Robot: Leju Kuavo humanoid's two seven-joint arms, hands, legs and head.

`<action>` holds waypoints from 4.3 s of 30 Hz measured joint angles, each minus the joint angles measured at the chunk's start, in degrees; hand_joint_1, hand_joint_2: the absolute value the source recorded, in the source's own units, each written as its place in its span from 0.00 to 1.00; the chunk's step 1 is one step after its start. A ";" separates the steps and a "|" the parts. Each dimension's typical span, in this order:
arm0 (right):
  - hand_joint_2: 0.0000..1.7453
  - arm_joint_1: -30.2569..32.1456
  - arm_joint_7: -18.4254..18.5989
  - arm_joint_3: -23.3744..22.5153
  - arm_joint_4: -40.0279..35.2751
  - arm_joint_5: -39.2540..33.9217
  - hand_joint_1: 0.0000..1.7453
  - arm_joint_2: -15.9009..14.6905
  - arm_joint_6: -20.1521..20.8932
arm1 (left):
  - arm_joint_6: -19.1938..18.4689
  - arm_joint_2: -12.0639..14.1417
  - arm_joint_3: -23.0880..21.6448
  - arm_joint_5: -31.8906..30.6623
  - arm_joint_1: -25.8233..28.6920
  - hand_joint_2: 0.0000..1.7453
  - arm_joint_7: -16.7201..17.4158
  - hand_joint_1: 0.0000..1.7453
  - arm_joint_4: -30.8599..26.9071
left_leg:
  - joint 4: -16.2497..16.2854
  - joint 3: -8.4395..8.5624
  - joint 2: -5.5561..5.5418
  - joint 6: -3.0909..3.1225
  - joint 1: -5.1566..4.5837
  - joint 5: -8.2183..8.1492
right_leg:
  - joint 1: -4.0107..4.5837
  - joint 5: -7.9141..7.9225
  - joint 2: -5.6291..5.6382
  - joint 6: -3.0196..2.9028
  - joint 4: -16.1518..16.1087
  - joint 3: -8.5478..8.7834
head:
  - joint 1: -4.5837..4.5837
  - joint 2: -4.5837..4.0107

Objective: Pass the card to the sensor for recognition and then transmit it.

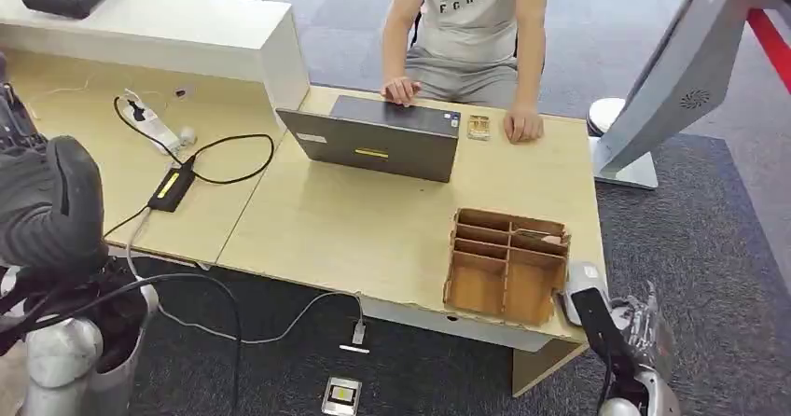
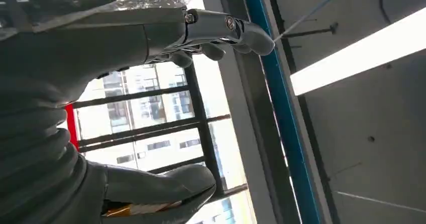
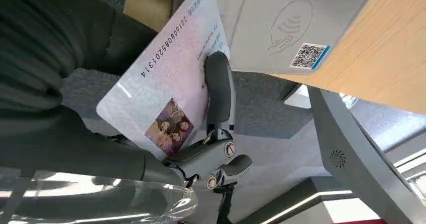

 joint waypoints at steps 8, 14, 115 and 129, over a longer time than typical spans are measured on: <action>1.00 -0.47 0.06 0.31 0.41 0.00 1.00 0.31 -0.35 | -0.09 -0.15 0.00 -0.18 0.00 1.00 0.15 0.00 0.00 | 0.00 -0.01 -0.01 0.00 0.00 0.00 | 0.00 0.00 0.00 0.00 0.00 0.00 | 0.00 0.00; 1.00 -0.44 1.24 0.37 -0.61 0.92 1.00 -0.09 -1.22 | -0.11 -0.24 0.04 -0.17 0.00 1.00 0.15 0.00 0.00 | 0.01 -0.02 -0.01 0.00 -0.01 0.00 | -0.01 0.00 -0.01 0.00 0.00 0.00 | 0.00 0.00; 1.00 -46.96 7.80 22.84 21.46 21.59 0.00 9.92 16.39 | -3.45 -3.89 -1.90 7.96 -8.04 1.00 -6.47 0.00 9.75 | 0.07 -0.23 -0.02 0.01 0.00 0.12 | 0.00 0.13 0.01 0.05 0.06 -0.24 | 0.00 0.00; 1.00 -44.19 7.30 20.81 -0.53 14.61 0.00 1.03 17.92 | -0.07 -3.17 0.04 4.42 -3.75 1.00 -4.72 0.00 7.17 | 0.07 -0.22 -0.02 0.01 0.00 0.11 | 0.00 0.13 0.02 0.05 0.04 -0.23 | 0.02 0.00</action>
